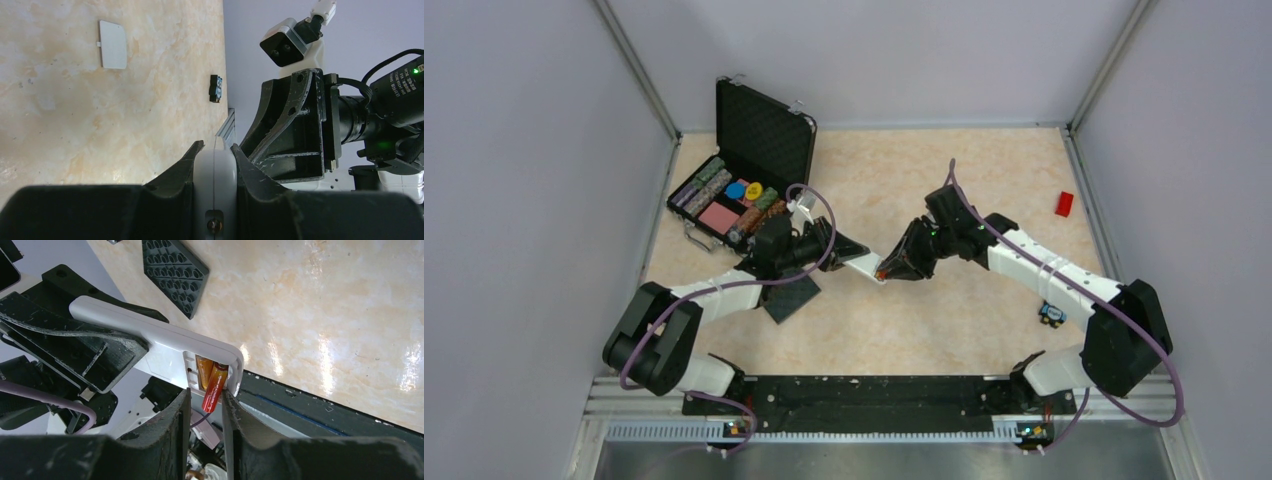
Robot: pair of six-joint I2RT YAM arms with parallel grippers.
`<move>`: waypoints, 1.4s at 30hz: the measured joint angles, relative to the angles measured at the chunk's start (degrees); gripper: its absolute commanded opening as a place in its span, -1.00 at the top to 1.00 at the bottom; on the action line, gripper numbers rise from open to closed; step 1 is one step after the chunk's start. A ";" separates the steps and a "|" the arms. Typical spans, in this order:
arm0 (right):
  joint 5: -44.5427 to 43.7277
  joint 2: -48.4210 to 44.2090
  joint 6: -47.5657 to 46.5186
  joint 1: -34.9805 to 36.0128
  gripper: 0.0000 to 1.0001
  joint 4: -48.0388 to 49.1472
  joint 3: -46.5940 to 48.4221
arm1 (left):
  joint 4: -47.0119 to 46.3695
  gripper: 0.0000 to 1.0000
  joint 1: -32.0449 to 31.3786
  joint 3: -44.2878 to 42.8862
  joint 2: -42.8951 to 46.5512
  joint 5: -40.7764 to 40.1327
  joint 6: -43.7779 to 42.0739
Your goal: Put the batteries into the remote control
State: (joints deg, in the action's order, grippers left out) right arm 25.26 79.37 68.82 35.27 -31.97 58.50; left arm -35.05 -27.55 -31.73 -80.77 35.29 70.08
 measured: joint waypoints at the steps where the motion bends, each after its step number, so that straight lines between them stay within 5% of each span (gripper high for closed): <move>1: 0.04 0.00 0.02 0.00 0.41 0.22 0.00 | 0.04 1.00 0.00 0.00 0.00 0.00 0.00; 26: 1.97 -5.84 -3.28 -1.57 0.01 -2.40 -0.70 | -0.07 1.00 0.00 -0.87 0.02 1.57 1.40; 33: 2.86 -6.75 -15.10 -5.31 -0.28 -3.21 -0.66 | 1.46 1.00 0.00 -1.09 2.12 4.83 1.44; 42: 12.44 -7.89 -27.80 -5.31 -0.20 6.67 -2.47 | 9.90 1.00 0.00 -4.26 7.56 11.32 -1.79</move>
State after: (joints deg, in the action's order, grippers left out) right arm 37.69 71.48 41.01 29.95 -25.30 56.03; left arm -25.15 -27.55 -35.99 -73.21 46.61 68.29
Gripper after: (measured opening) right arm 0.643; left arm 0.265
